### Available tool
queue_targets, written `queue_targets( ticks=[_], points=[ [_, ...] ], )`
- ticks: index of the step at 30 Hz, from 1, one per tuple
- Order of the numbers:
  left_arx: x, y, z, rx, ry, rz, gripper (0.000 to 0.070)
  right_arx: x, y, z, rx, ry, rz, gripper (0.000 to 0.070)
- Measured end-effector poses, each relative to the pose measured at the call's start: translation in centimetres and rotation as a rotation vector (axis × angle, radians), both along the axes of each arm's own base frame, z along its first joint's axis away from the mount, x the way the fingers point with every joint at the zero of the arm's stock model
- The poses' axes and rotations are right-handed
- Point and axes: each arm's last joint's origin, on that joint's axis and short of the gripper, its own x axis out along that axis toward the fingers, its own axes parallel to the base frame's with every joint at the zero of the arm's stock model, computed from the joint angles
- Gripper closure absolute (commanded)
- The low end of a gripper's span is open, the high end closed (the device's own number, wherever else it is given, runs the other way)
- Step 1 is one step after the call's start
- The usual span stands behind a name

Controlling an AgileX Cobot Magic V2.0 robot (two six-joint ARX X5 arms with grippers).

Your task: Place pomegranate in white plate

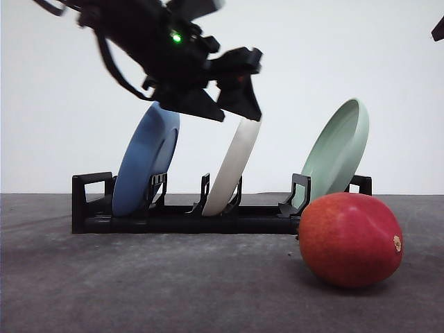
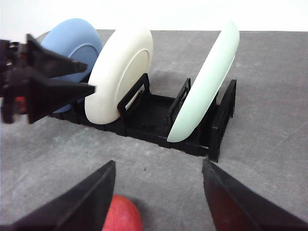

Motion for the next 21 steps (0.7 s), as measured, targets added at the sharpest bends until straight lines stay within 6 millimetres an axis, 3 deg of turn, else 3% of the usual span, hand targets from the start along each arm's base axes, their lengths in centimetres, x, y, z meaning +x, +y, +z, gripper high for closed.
queue_targets(
  ticks=[7,12,21],
  points=[
    [1.9,-1.7,-0.2,-0.001,-0.001,0.001,0.0311,0.0,0.0,0.0,0.000,0.000,0.000,0.0339],
    [2.2,-2.0,-1.2,0.028,0.027,0.014,0.0324,0.0,0.0,0.0,0.000,0.000,0.000,0.0339],
    [2.2,-1.9,-1.3,0.012,0.054,0.044,0.0609,0.0,0.0,0.0,0.000,0.000,0.000,0.0339]
  ],
)
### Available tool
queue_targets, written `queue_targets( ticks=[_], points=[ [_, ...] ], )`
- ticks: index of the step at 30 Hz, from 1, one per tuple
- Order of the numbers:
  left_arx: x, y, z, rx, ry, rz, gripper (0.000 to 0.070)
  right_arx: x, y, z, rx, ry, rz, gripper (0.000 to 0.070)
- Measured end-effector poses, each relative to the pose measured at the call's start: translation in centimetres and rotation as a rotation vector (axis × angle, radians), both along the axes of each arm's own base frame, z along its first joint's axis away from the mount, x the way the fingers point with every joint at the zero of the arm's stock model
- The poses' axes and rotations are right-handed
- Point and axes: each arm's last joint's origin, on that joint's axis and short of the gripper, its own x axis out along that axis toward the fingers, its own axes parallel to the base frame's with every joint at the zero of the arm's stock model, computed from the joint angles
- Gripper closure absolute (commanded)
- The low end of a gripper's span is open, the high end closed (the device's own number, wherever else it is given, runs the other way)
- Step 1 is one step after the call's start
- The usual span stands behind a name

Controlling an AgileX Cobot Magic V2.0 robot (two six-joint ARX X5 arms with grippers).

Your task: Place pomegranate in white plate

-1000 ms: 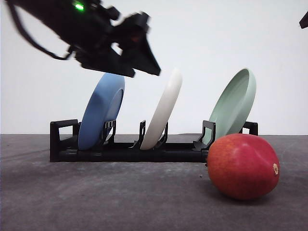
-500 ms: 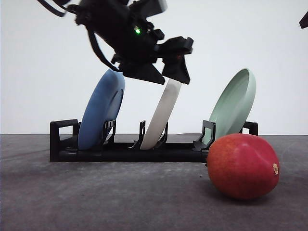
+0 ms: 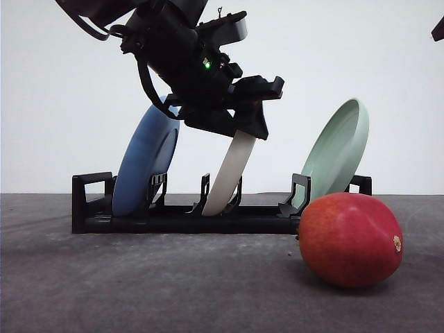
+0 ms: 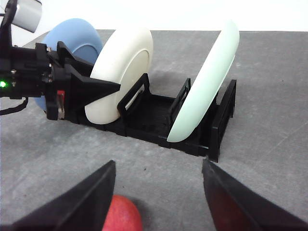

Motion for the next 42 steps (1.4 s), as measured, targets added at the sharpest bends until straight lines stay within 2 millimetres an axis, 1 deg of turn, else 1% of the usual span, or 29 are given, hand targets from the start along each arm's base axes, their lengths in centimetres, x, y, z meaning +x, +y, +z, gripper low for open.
queue_targets(
  ticks=[2,11,13,14,16,26,29,36,42],
  points=[
    [0.0,0.0,0.0,-0.014,0.011,0.007,0.0645,0.0,0.0,0.0,0.000,0.000,0.000,0.0339],
    [-0.1,0.0,0.1,-0.083,0.063,0.045,0.0651,0.0,0.0,0.0,0.000,0.000,0.000,0.0339],
    [-0.1,0.1,0.4,-0.106,0.073,0.055,0.0653,0.0,0.0,0.0,0.000,0.000,0.000,0.0339],
    [-0.2,0.1,0.6,-0.119,0.075,0.059,0.0669,0.0,0.0,0.0,0.000,0.000,0.000,0.0339],
    [-0.4,0.3,1.3,-0.150,0.076,0.068,0.0689,0.0,0.0,0.0,0.000,0.000,0.000,0.0339],
    [-1.8,1.5,4.6,-0.245,0.086,0.088,0.0689,0.0,0.0,0.0,0.000,0.000,0.000,0.0339],
    [-2.4,2.1,6.0,-0.286,0.080,0.093,0.0690,0.0,0.0,0.0,0.000,0.000,0.000,0.0339],
    [-4.4,3.6,9.2,-0.377,0.102,0.031,0.0690,0.0,0.0,0.0,0.000,0.000,0.000,0.0339],
    [-6.9,4.6,11.4,-0.422,0.146,-0.065,0.0690,0.0,0.0,0.0,0.000,0.000,0.000,0.0339]
  ],
)
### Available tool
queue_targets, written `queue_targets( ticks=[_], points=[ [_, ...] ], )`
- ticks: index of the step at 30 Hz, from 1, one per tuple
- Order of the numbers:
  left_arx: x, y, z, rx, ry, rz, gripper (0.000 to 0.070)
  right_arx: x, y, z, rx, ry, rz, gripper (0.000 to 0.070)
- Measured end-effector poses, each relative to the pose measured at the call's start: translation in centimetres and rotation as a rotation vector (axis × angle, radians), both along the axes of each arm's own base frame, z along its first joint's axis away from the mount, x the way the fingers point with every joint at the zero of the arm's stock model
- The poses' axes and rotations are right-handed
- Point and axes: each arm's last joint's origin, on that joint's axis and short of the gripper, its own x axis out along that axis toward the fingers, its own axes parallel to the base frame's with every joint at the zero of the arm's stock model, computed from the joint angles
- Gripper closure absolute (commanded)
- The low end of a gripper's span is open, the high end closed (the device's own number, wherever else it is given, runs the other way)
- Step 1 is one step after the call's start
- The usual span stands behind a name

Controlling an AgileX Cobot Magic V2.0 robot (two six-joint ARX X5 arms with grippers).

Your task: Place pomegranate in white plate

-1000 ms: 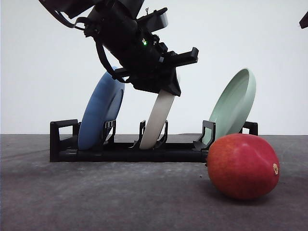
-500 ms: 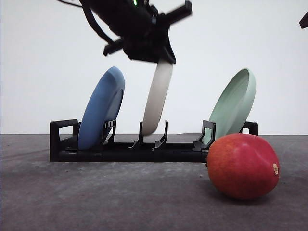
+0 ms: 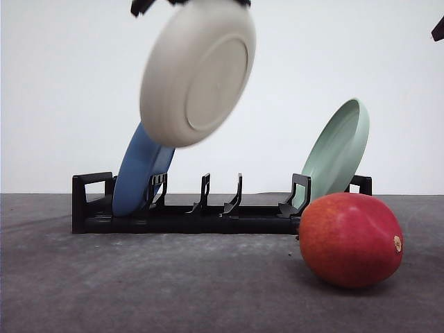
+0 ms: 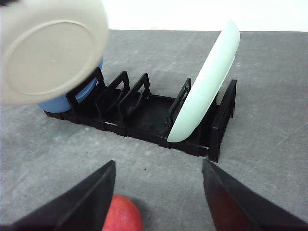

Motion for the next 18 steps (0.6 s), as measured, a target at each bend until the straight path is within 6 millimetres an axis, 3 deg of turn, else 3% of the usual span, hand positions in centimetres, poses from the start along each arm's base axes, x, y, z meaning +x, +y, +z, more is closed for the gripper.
queue_targets(
  ticks=[8,18],
  points=[
    [-3.1,0.8,0.7,-0.043,-0.015,-0.115,0.0690,0.0,0.0,0.0,0.000,0.000,0.000,0.0339],
    [-5.6,2.4,-2.8,-0.103,-0.080,-0.138,0.0690,0.0,0.0,0.0,0.000,0.000,0.000,0.0339]
  ],
)
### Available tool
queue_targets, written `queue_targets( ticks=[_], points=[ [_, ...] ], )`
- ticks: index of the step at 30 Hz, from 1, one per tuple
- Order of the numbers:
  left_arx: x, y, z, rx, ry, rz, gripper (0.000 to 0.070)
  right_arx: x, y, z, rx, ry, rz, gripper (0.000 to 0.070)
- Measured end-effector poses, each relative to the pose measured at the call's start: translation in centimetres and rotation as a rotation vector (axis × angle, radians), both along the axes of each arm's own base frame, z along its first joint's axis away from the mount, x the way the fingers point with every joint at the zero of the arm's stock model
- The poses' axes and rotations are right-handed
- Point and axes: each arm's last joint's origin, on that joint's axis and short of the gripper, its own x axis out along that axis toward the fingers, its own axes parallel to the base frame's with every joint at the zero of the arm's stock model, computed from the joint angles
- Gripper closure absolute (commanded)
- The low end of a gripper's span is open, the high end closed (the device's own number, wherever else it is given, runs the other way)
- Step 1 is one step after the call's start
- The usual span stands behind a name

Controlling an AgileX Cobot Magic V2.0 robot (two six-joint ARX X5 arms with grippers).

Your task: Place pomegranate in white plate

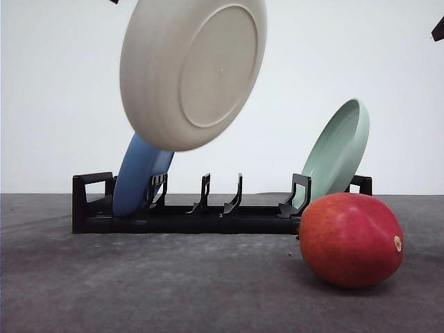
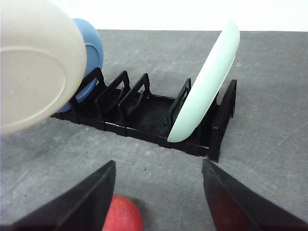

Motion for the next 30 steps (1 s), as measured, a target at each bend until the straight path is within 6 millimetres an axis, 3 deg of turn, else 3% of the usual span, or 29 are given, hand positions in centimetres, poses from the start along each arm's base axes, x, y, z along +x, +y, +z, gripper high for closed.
queue_targets(
  ticks=[12,23,30],
  points=[
    [-2.2,-0.7,-2.8,0.310,-0.076,-0.022,0.0690,0.0,0.0,0.0,0.000,0.000,0.000,0.0339],
    [-3.7,-0.6,-8.8,0.493,-0.116,0.038,0.0690,0.0,0.0,0.0,0.000,0.000,0.000,0.0339],
    [-4.5,-2.7,-11.6,0.653,-0.190,-0.093,0.0690,0.0,0.0,0.0,0.000,0.000,0.000,0.0339]
  ],
)
